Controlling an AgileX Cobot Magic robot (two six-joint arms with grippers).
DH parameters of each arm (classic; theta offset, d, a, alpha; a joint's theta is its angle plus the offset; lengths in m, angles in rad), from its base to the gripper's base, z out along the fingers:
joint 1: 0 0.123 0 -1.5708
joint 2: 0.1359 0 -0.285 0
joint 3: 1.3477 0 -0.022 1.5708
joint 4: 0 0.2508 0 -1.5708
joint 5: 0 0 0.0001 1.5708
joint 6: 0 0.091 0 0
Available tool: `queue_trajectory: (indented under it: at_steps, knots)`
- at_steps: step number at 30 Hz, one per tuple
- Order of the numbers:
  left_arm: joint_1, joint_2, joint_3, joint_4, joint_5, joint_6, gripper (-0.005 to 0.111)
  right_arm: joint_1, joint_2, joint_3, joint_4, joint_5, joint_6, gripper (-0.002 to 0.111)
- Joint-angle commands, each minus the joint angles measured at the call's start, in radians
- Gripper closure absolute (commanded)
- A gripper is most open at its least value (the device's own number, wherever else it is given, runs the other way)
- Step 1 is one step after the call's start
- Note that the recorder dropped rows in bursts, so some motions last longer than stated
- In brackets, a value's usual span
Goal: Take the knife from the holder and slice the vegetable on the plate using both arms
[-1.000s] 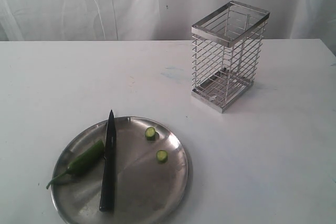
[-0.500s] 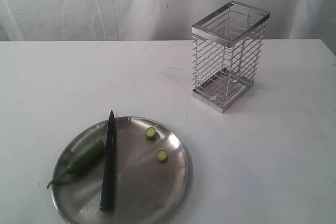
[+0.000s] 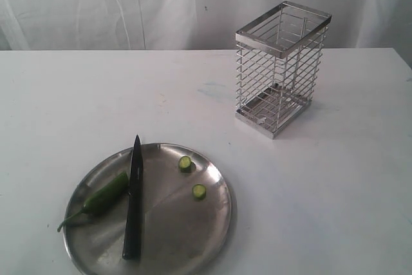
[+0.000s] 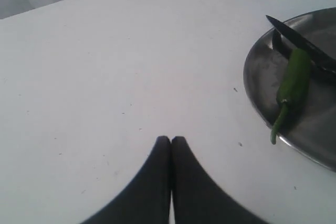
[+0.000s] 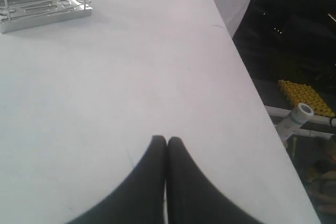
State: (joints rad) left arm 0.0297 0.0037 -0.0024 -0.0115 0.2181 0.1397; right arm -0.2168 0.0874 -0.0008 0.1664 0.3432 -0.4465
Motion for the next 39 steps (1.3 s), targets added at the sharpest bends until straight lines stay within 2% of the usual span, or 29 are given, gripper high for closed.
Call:
queue_trajectory:
  at_steps: [1,9,12,15,24,26,28,30,33,34,39]
  knots:
    - [0.028,-0.004,0.002,-0.049,0.012,-0.009,0.107,0.001,0.007,0.001,0.025,0.0,-0.03,0.108]
    - [0.028,-0.004,0.002,-0.068,0.014,0.034,0.107,0.012,-0.087,0.001,0.022,0.002,-0.028,0.108]
    - [0.028,-0.004,0.002,-0.078,0.017,0.146,0.107,0.082,-0.087,0.001,0.022,-0.023,-0.028,0.108]
    - [0.028,-0.004,0.002,-0.078,0.017,0.178,0.107,0.156,-0.087,0.001,0.022,-0.023,-0.028,0.108]
    - [0.028,-0.004,0.002,-0.078,0.017,0.178,0.107,0.164,-0.087,0.001,0.021,-0.023,-0.028,0.108]
    - [0.028,-0.004,0.002,-0.078,0.017,0.178,0.107,0.164,-0.087,0.001,-0.033,-0.018,-0.028,0.108]
    - [0.028,-0.004,0.002,-0.078,0.017,0.178,0.107,0.166,-0.087,0.001,-0.166,0.002,-0.018,0.108]
    - [0.028,-0.004,0.002,-0.078,0.017,0.178,0.107,0.166,-0.087,0.001,-0.387,0.008,0.077,0.108]
    - [0.028,-0.004,0.002,-0.078,0.017,0.178,0.107,0.166,-0.087,0.001,-0.399,0.008,0.406,0.108]
    - [0.028,-0.004,0.002,-0.078,0.016,0.178,0.107,0.166,-0.087,0.001,-0.399,0.008,0.461,0.108]
    - [0.028,-0.004,0.002,-0.078,0.016,0.178,0.107,0.166,-0.087,0.001,-0.399,0.008,0.5,0.108]
